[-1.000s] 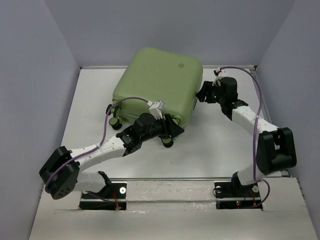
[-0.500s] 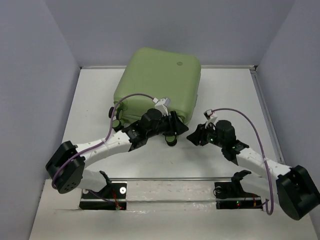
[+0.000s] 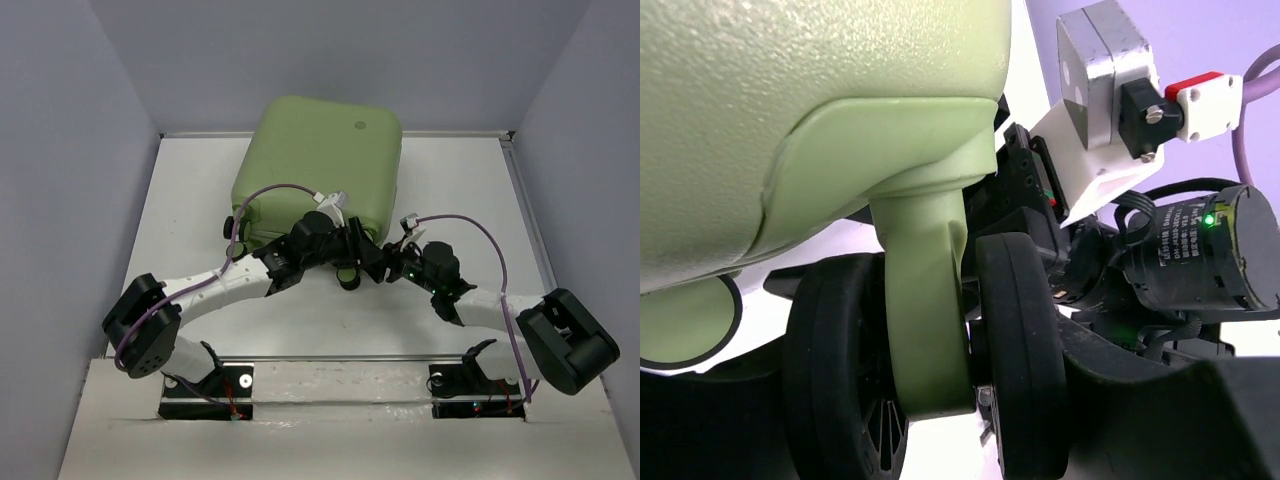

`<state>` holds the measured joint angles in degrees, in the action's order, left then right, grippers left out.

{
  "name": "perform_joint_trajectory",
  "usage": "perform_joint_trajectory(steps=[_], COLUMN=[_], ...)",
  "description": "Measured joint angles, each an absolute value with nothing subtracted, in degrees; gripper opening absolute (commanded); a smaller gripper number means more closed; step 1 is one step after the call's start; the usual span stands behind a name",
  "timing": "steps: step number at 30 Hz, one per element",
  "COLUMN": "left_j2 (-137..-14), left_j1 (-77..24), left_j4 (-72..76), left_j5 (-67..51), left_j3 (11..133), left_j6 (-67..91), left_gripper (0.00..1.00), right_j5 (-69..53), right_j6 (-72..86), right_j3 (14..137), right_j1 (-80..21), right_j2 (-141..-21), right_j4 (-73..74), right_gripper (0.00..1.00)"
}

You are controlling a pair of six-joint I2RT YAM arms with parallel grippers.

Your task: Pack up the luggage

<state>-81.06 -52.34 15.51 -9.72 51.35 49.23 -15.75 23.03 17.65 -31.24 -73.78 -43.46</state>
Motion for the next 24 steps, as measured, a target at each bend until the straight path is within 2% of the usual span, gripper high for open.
perform_joint_trajectory(steps=[1,4,7,14,21,24], left_j2=[-81.1,-81.3,-81.4,-85.3,-93.8,-100.0], left_j1=[-52.4,-52.3,-52.3,-52.4,-52.9,-54.1], left_j4=[15.5,15.4,15.4,13.8,2.0,0.3], left_j5=[-9.8,-9.8,-9.9,-11.0,-13.3,-12.1], left_j3=[51.4,51.6,51.9,56.8,72.1,79.6], left_j6=[49.3,49.5,49.8,50.9,52.0,51.8], left_gripper=[0.06,0.06,0.06,0.06,0.06,0.51], right_j5=[-15.2,-13.2,-10.9,-6.9,14.4,21.6], right_j6=[22.6,22.0,21.6,23.4,27.9,28.9], right_j3=[17.8,17.8,17.6,15.5,13.4,13.8], right_j1=[-31.2,-31.2,-31.2,-34.4,-44.6,-49.5], right_j2=[-74.2,-74.7,-74.7,-73.3,-71.9,-72.9], right_j4=[-43.9,-44.3,-44.4,-48.3,-52.0,-56.8], right_gripper=[0.55,0.24,0.07,0.07,0.07,0.07])
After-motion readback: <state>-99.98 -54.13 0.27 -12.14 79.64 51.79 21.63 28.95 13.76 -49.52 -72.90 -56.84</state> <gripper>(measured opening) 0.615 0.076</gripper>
